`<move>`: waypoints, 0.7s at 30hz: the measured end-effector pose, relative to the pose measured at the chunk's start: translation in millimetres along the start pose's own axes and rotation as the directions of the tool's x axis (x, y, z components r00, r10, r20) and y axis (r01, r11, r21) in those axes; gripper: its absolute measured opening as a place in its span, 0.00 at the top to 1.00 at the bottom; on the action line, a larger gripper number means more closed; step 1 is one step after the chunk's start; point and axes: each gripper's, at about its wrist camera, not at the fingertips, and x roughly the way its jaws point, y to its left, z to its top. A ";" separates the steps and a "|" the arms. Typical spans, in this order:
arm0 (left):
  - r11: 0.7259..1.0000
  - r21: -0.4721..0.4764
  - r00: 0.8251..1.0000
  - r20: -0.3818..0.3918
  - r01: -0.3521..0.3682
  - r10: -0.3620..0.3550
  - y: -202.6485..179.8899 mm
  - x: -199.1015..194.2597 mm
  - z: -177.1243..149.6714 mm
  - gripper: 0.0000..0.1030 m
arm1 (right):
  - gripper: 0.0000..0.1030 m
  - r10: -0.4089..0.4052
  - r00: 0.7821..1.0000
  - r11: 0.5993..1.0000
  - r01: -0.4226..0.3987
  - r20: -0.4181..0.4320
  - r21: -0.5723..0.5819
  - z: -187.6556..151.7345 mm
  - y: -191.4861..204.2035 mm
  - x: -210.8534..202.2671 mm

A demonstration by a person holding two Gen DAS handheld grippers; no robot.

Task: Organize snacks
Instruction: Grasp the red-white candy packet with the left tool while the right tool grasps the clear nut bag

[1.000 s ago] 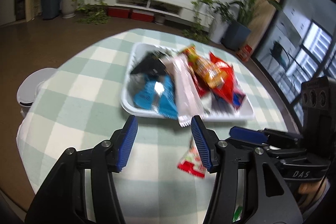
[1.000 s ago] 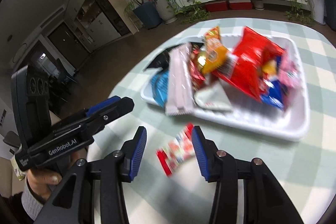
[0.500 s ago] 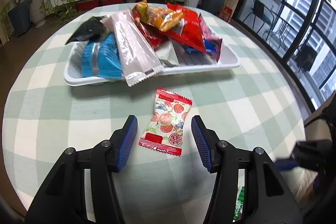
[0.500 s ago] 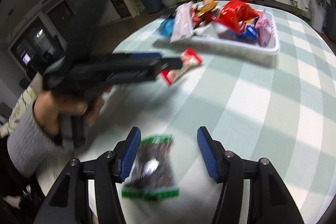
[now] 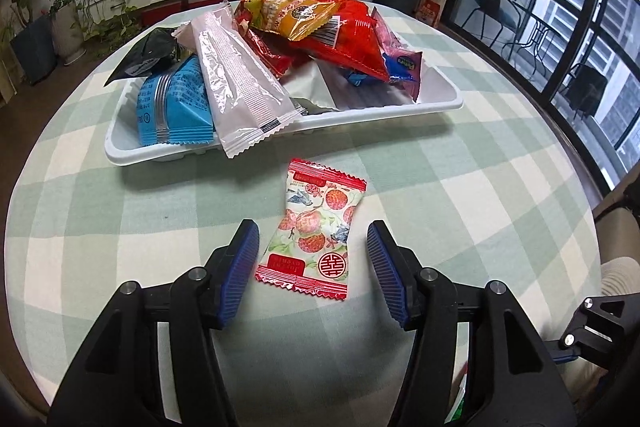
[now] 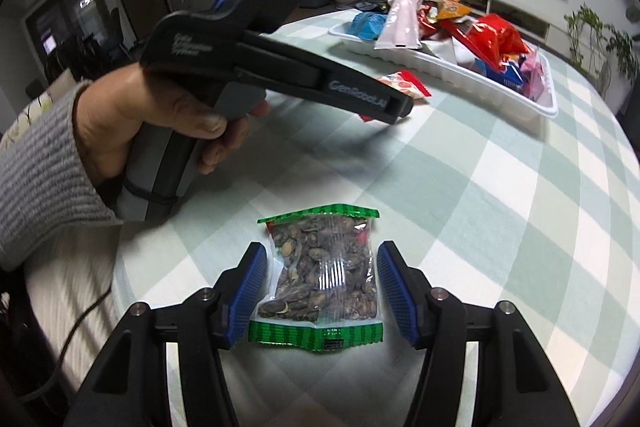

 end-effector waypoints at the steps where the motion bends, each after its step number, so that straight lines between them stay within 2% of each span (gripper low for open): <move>1: 1.000 0.004 1.000 0.002 0.002 -0.002 -0.4 0.7 0.0 0.47 | 0.40 -0.005 1.000 1.000 0.005 0.000 -0.007 -1.5 2.0 -0.2; 4: 1.000 0.018 1.000 0.007 0.002 -0.002 -0.7 1.1 -0.8 0.48 | 0.43 -0.041 0.999 0.998 0.041 0.006 -0.049 -4.7 8.2 -0.8; 6: 1.000 0.023 1.000 0.010 -0.004 0.004 -1.9 3.1 0.0 0.65 | 0.48 -0.046 0.999 0.998 0.047 0.015 -0.052 -6.0 8.3 -2.9; 9: 1.000 0.019 1.000 0.014 -0.006 0.006 -1.3 4.3 1.0 0.69 | 0.59 -0.041 0.999 0.999 0.042 0.023 -0.024 -6.9 1.9 -6.8; 11: 1.000 0.021 1.000 0.019 -0.003 0.002 -1.8 2.6 0.4 0.70 | 0.68 -0.006 0.999 1.000 0.005 0.032 0.021 -3.6 -7.9 -7.5; 16: 0.999 -0.003 0.999 0.033 0.032 -0.031 -1.5 -3.4 -2.7 0.70 | 0.70 0.106 0.993 0.980 -0.114 0.059 0.164 -4.7 -29.5 -10.9; 21: 0.997 -0.032 0.996 0.046 0.073 -0.071 1.4 -11.6 -6.3 0.70 | 0.70 0.177 0.979 0.945 -0.198 0.101 0.261 -5.8 -44.6 -17.8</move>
